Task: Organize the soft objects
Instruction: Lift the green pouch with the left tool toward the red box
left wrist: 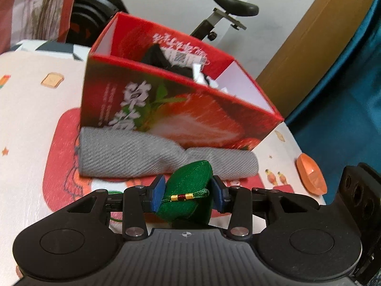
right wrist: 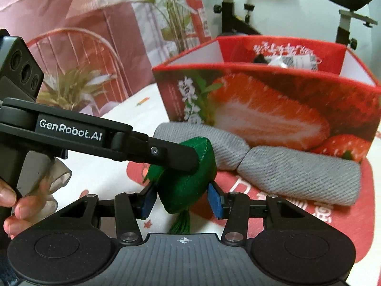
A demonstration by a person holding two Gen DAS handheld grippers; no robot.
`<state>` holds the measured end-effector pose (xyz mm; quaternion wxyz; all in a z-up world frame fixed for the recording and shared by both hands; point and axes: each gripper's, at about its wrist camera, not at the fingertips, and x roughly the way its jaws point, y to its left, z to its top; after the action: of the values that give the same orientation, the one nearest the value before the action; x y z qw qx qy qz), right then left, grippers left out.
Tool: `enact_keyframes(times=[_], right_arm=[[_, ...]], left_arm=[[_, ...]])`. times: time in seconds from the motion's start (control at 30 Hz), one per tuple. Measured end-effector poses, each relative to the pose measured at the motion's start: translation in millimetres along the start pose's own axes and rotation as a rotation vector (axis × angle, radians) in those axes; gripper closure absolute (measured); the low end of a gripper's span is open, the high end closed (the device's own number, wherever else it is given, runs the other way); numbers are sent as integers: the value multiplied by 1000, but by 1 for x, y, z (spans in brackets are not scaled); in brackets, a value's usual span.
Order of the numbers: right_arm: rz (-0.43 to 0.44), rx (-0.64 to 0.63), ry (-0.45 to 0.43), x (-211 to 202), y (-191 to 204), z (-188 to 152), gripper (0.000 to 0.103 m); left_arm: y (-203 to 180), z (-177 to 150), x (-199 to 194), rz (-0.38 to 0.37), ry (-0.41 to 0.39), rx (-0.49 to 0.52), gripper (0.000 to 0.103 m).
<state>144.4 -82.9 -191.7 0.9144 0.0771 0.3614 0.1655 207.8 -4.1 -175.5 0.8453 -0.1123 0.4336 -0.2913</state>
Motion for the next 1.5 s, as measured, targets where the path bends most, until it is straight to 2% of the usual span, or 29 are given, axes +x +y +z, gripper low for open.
enact_keyframes(times=[0.17, 0.4, 0.63, 0.97, 1.1, 1.2, 1.3, 1.5], right_arm=[[-26, -18, -62, -18, -3, 11, 59], [-73, -78, -179, -44, -4, 43, 59], [-100, -168, -284, -61, -4, 89, 59], [-123, -318, -449, -71, 7, 167, 59], [-119, -367, -500, -67, 10, 190, 59], [-110, -390, -503, -54, 9, 203, 59], [-94, -388, -470, -38, 7, 203, 59], [-52, -324, -345, 5, -7, 192, 59]], left_arm=[[-15, 14, -6, -16, -30, 35, 59], [-39, 43, -20, -54, -117, 75, 59], [-60, 79, -35, -79, -237, 112, 59], [-76, 135, -64, -74, -437, 175, 59], [-78, 154, -71, -57, -492, 201, 59], [-73, 162, -72, -45, -505, 194, 59], [-62, 162, -65, -25, -489, 173, 59], [-34, 155, -35, 39, -381, 133, 59]])
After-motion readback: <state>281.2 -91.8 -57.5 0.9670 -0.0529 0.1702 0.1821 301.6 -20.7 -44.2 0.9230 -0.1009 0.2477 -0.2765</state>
